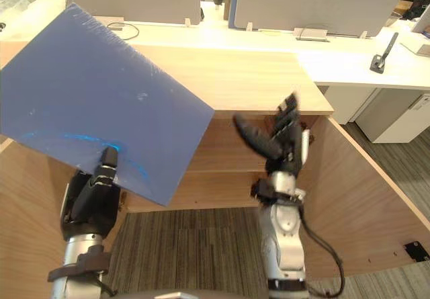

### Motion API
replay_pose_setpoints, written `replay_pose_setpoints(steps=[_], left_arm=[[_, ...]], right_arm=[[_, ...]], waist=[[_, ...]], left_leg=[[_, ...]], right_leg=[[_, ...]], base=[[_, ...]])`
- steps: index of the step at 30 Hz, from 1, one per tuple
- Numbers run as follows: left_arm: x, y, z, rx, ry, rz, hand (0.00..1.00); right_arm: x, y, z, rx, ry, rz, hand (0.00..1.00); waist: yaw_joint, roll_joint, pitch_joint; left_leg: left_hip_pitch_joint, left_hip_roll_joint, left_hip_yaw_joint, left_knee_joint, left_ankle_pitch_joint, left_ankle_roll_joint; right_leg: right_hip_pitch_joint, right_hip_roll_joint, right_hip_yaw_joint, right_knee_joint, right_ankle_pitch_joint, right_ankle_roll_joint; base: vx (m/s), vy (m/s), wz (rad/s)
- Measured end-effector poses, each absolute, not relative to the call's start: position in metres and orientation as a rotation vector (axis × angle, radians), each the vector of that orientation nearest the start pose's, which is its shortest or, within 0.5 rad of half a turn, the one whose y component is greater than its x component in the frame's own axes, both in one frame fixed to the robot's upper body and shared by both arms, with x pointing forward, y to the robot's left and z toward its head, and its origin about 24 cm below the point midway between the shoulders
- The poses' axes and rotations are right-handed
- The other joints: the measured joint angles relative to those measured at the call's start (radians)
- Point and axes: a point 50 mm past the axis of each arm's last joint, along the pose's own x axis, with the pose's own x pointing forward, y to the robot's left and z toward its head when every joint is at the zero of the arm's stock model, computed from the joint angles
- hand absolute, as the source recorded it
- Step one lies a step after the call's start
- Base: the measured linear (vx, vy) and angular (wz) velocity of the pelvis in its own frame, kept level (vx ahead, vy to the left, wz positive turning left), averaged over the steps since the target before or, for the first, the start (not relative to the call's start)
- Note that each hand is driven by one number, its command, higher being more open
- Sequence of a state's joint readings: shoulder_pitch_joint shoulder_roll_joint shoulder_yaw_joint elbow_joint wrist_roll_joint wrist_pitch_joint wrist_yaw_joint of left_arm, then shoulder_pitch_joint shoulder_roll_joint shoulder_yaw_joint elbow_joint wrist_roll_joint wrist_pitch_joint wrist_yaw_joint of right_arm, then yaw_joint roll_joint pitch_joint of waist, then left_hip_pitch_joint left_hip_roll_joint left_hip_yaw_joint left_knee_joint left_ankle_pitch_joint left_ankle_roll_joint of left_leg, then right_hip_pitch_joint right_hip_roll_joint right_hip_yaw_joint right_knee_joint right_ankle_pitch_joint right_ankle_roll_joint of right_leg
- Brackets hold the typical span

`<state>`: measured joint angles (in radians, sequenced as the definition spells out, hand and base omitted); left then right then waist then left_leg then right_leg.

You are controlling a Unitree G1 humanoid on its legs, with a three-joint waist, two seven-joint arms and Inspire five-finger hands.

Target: Walk over to the cabinet, pick up the folder, carry it to the office cabinet, place the folder inside the office cabinet, then close the office cabinet door

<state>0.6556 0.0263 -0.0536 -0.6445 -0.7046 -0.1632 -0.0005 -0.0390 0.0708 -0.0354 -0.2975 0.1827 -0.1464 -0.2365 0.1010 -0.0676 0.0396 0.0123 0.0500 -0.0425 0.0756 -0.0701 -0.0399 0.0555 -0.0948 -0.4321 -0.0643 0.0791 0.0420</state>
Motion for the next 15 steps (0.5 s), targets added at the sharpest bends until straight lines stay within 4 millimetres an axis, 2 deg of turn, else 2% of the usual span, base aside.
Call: replay_pose_setpoints(steps=[2,5,7,9,13,15], left_arm=[[0.129,0.179,0.087,-0.629,-0.214,0.132,0.00],[0.129,0.180,0.089,-0.589,-0.221,0.100,0.00],[0.129,0.181,0.090,-0.558,-0.221,0.086,0.00],[0.129,0.184,0.091,-0.535,-0.224,0.073,0.00],[0.128,0.185,0.092,-0.471,-0.225,0.045,0.00],[0.129,0.185,0.093,-0.436,-0.218,0.022,0.00]], right_arm=[[0.250,-0.170,0.157,0.267,-0.598,-0.307,1.00],[0.256,-0.175,0.180,0.238,-0.695,-0.307,1.00],[0.259,-0.175,0.188,0.239,-0.721,-0.268,1.00],[0.266,-0.172,0.195,0.251,-0.739,-0.199,1.00],[0.290,-0.156,0.210,0.298,-0.724,0.064,1.00],[0.299,-0.135,0.218,0.309,-0.699,0.254,1.00]], waist=[[0.002,0.000,-0.001],[0.002,0.001,-0.002],[0.003,0.002,-0.003],[0.002,0.004,-0.004],[0.006,0.011,-0.010],[0.010,0.013,-0.011]], left_leg=[[0.000,-0.005,0.000,0.005,-0.004,0.005],[0.000,-0.010,-0.002,0.014,-0.006,0.008],[0.003,-0.012,-0.005,0.017,-0.007,0.009],[0.003,-0.012,-0.006,0.018,-0.007,0.009],[0.002,-0.012,-0.006,0.020,-0.007,0.009],[0.002,-0.012,-0.006,0.022,-0.007,0.008]], right_leg=[[0.004,-0.006,0.000,0.008,-0.004,0.006],[0.008,-0.011,0.000,0.011,-0.004,0.006],[0.015,-0.012,-0.004,0.011,-0.005,0.007],[0.016,-0.012,-0.006,0.011,-0.005,0.007],[0.017,-0.011,-0.006,0.011,-0.005,0.007],[0.017,-0.009,-0.007,0.010,-0.005,0.007]], base=[[-0.04,0.041,0.00],[-0.04,0.039,0.01],[-0.03,0.024,0.04],[-0.01,0.009,0.02],[0.00,0.000,0.00],[0.00,0.000,0.00]])
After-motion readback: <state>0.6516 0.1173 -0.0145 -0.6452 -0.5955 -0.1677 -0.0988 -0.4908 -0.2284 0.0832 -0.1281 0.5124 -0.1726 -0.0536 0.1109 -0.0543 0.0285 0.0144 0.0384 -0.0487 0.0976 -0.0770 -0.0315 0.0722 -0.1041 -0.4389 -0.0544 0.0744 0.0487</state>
